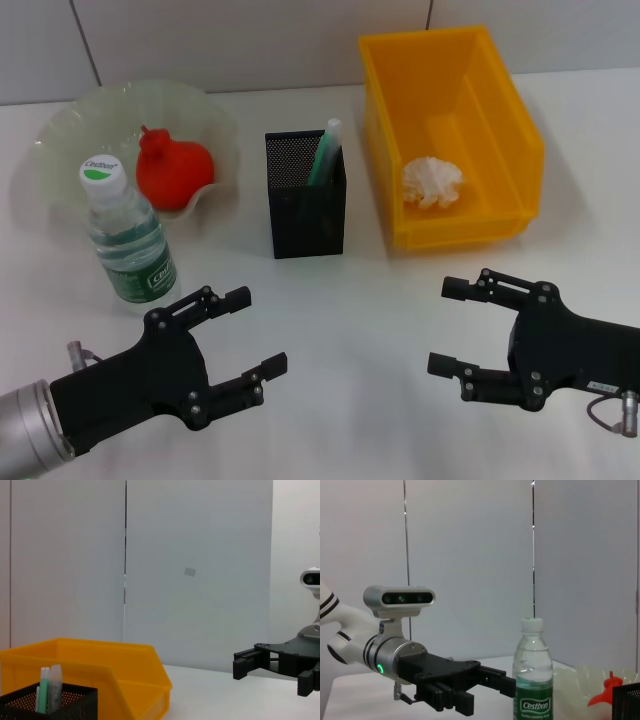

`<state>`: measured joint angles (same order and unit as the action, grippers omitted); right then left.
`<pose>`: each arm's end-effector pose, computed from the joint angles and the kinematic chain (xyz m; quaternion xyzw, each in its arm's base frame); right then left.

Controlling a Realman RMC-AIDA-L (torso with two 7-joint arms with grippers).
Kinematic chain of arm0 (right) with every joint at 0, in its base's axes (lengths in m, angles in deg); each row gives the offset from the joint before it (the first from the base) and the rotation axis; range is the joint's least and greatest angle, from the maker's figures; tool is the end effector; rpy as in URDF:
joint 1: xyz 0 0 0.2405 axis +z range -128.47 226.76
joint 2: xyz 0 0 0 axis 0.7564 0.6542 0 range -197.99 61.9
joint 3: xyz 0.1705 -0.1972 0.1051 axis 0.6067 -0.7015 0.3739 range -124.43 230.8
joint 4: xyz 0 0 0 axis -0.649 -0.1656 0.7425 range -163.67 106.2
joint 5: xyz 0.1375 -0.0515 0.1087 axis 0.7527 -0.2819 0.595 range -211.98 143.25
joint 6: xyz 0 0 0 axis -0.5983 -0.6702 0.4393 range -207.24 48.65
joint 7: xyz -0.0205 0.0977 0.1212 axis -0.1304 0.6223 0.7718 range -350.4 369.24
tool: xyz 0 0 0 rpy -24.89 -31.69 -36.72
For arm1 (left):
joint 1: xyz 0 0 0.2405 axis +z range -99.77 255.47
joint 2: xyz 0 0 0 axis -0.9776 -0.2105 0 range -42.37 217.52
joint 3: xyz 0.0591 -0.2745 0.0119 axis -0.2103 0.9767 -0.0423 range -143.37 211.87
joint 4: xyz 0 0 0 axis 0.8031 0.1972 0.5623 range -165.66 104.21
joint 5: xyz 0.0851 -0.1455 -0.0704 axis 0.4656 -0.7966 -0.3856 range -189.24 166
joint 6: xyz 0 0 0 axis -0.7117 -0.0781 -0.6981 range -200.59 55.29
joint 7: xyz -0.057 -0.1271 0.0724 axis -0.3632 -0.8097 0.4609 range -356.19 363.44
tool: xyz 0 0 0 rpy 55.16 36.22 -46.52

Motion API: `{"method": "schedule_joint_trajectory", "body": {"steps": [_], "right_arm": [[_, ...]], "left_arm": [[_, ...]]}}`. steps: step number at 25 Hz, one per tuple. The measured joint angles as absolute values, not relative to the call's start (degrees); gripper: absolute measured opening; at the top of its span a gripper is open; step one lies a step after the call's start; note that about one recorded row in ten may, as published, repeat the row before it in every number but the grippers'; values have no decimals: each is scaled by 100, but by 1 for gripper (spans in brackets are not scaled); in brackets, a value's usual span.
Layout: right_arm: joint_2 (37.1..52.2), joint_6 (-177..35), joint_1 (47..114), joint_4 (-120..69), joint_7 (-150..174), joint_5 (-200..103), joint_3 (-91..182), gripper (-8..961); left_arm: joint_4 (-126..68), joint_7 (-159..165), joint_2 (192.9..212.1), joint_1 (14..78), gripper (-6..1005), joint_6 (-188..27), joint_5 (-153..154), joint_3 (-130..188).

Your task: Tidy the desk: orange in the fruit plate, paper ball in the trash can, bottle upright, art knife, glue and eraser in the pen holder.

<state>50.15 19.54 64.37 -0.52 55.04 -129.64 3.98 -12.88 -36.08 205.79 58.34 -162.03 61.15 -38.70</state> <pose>0.2899 0.2324 -0.0286 -0.9193 0.0721 0.3417 0.1812 -0.2698 0.2444 -0.0690 -0.9162 -0.0842 -0.3543 0.1674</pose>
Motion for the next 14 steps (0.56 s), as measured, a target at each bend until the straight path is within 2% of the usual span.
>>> {"method": "schedule_joint_trajectory", "body": {"steps": [14], "right_arm": [[5108, 1676, 6499, -61, 5391, -12940, 533, 788]], "left_arm": [[-1295, -3582, 20579, 5860, 784, -16203, 6115, -3821]]}}
